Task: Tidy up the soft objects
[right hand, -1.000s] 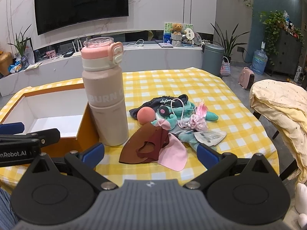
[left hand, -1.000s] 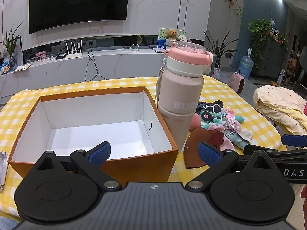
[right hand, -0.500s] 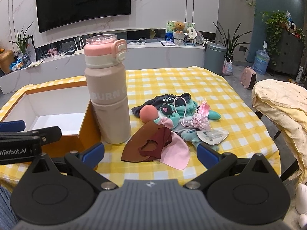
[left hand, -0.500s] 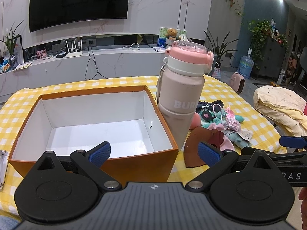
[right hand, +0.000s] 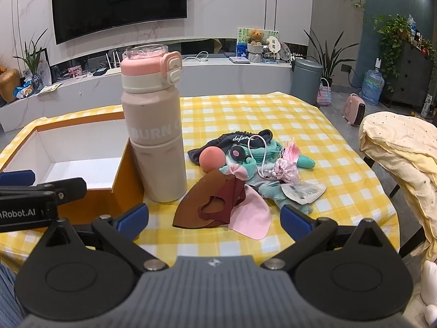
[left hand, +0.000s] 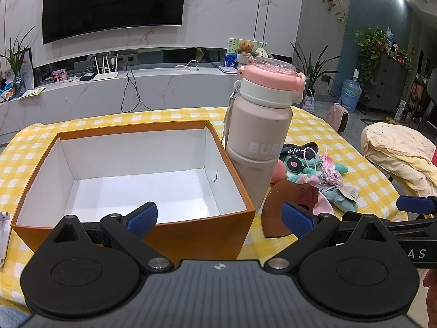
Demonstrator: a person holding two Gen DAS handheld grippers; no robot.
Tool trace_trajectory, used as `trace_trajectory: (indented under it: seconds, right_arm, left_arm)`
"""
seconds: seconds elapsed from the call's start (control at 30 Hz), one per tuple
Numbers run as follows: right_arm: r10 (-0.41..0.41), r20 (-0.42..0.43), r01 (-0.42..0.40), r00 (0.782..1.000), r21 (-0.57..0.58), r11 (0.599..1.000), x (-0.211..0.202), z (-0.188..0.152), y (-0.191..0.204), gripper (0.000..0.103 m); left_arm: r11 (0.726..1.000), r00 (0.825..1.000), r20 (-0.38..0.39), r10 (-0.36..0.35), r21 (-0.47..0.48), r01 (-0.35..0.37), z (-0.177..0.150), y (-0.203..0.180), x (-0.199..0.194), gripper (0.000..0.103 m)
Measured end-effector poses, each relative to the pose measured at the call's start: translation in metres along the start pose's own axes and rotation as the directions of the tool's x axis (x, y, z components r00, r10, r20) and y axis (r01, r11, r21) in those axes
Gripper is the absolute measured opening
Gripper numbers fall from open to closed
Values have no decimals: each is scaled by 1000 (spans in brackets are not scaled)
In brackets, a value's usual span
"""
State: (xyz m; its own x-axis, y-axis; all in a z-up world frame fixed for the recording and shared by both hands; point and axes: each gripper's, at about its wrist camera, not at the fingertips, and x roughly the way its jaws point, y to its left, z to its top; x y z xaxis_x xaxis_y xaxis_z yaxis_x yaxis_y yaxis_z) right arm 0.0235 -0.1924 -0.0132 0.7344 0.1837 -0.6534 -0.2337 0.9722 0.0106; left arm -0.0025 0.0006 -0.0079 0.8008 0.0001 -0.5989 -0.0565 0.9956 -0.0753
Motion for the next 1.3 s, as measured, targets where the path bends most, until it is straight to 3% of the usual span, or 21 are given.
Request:
trace_trajectory:
  seconds: [0.93,1.07,1.17,1.3]
  right_arm:
    - [-3,-13,3,1000,12,1000,2,-4,-2,100]
    - [-3,-15,3,1000,18,1000,3,-4,-3,100]
    - [8,-9,-8,1000,20,1000,3,-4,-7,100]
    - [19,-7,-19,1000,11,1000,5,-5,-15,100]
  left_arm:
    - [1000,1000,-13,-8,1,8,-3,-2,-2,103]
    - [998,998,-28,-59,-16,58,2,-2,1,103]
    - [994,994,-11,-111,21,111,5,-10,-1,103]
    - [976,976,-40,-212,35,214,12,-25,4,103]
